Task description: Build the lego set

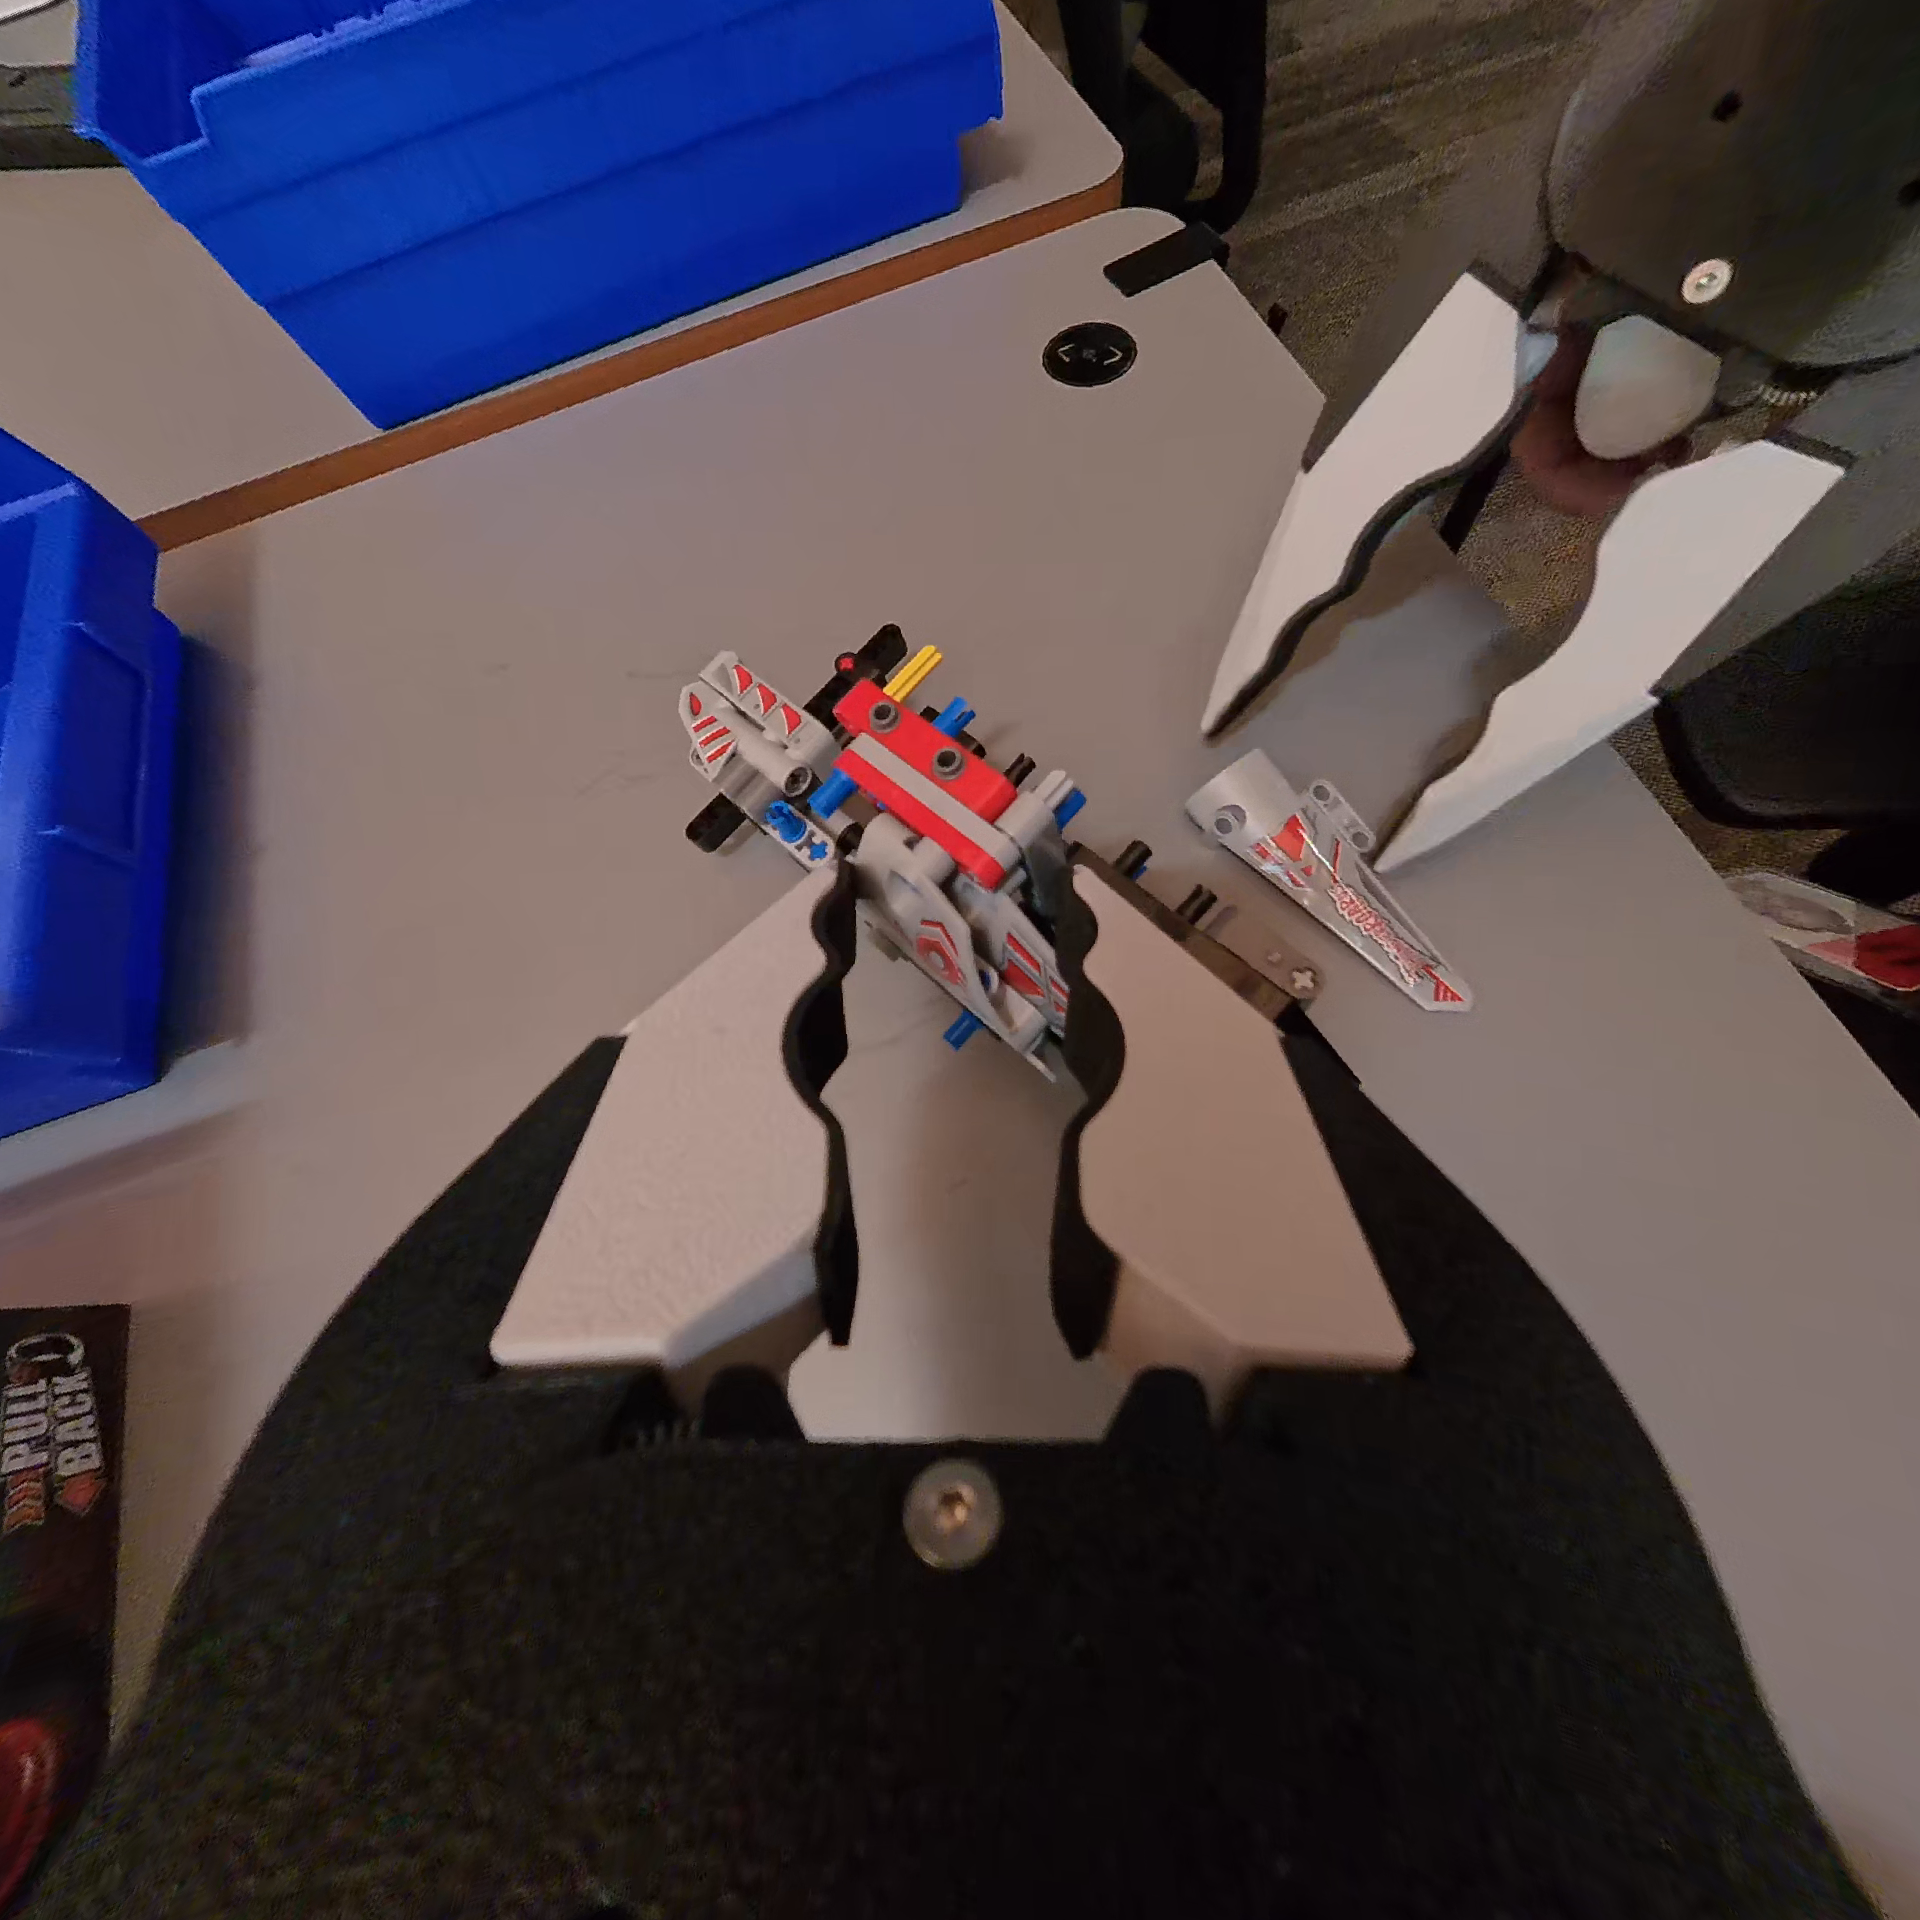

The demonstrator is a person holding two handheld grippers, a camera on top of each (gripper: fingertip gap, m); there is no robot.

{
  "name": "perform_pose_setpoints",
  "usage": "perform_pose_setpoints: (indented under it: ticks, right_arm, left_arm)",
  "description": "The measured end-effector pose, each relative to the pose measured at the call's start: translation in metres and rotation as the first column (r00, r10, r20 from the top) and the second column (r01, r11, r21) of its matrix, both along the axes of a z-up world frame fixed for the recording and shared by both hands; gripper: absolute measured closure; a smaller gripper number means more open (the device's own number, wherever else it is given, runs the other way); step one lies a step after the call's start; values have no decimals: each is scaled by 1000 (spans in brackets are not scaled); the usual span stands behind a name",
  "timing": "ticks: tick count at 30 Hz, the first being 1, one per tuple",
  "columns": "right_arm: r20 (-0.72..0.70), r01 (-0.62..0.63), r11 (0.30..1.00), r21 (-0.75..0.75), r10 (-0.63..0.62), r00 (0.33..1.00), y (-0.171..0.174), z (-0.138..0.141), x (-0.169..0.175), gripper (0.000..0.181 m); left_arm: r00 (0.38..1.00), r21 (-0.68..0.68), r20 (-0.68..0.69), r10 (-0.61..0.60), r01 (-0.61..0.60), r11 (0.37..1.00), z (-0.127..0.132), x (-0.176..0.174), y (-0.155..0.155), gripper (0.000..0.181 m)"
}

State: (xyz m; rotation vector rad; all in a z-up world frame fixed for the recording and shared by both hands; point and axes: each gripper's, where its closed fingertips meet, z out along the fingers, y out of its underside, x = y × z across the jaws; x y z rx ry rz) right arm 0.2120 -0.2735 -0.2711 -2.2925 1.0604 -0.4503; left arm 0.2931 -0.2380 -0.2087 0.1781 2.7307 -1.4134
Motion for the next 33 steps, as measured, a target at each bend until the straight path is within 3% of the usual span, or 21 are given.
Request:
perform_pose_setpoints:
  ticks: [8, 10, 15, 17, 24, 29, 33]
  right_arm:
    - [-6, 70, 991, -114, -71, 997, -8, -2, -10, 137]
    - [4, 60, 993, -98, -60, 998, -1, 0, -13, 148]
    - [30, 50, 997, -61, -48, 998, 9, -5, -7, 149]
    - [4, 46, 998, -35, -46, 999, 12, -7, -7, 159]
    - [76, 45, 999, -17, -44, 996, 8, -3, 2, 159]
    - [272, 7, 983, 184, -58, 960, 3, 34, 10, 159]
    - [442, -55, 911, 408, -145, 885, 6, 67, 24, 160]
  left_arm:
    - [1000, 0, 0, 0, 0, 1000, 0, 0, 0, 146]
    - [1000, 0, 2, -1, 1, 1000, 0, 0, 0, 145]
    - [1000, -1, 3, 0, 0, 1000, 0, 0, -1, 145]
    - [1000, -1, 3, 2, -2, 1000, 0, 0, -1, 145]
    - [1000, -5, 3, 2, -2, 1000, 0, -1, -1, 145]
    - [1000, -11, -5, 1, -1, 1000, 0, 0, -1, 145]
    - [1000, -16, -11, -2, 2, 1000, 0, 0, -1, 146]
